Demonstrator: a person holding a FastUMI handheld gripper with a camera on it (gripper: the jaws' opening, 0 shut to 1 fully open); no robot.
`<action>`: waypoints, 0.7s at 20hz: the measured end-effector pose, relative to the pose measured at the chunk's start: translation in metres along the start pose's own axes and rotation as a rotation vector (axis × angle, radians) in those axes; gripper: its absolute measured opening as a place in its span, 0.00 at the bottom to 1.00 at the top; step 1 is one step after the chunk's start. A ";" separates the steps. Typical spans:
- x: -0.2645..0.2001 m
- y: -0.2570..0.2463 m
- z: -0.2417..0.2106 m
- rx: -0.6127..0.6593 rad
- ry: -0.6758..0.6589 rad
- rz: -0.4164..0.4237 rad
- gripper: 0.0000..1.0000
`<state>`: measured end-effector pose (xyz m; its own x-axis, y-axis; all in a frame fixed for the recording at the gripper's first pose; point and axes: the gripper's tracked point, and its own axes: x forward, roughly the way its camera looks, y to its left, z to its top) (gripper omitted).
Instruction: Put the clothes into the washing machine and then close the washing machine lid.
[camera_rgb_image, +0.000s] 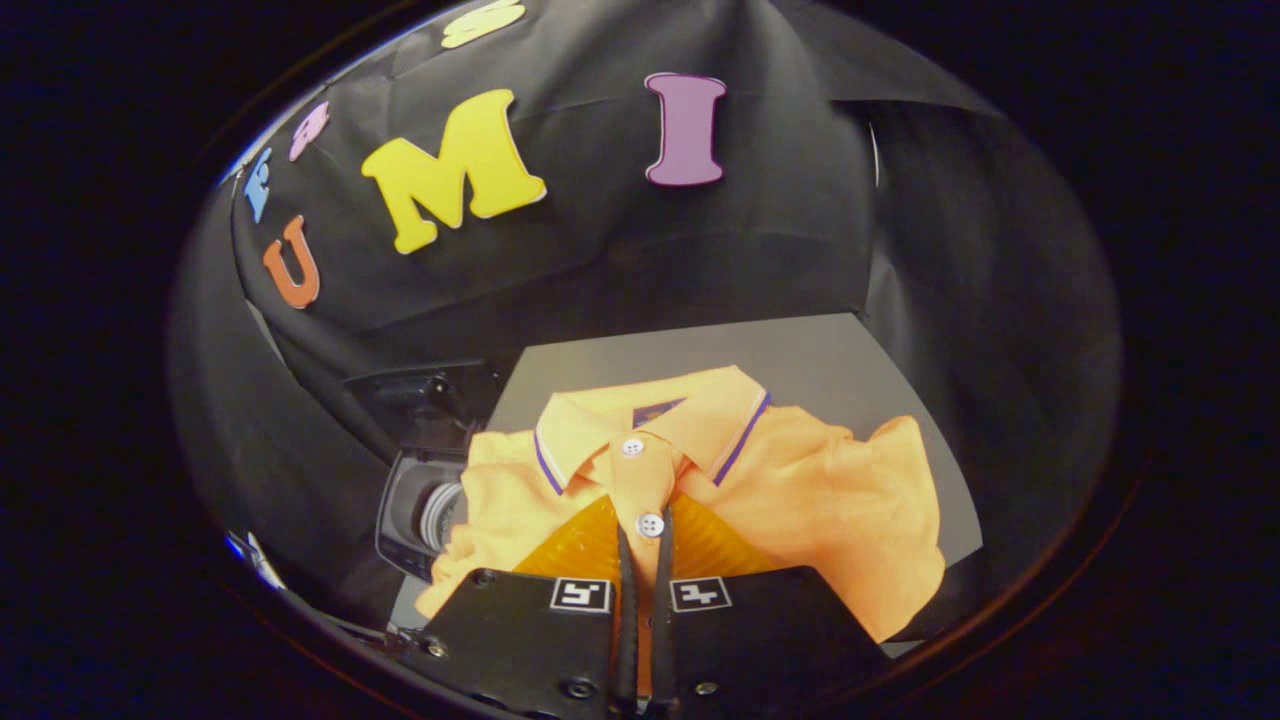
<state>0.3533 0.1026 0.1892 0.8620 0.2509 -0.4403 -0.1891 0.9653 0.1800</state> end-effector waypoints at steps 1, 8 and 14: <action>-0.012 0.010 0.002 0.003 -0.017 0.011 0.09; -0.088 0.101 0.012 -0.022 -0.103 0.103 0.08; -0.114 0.184 0.001 -0.069 -0.126 0.162 0.09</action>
<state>0.2203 0.2519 0.2732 0.8691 0.3960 -0.2964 -0.3574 0.9170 0.1771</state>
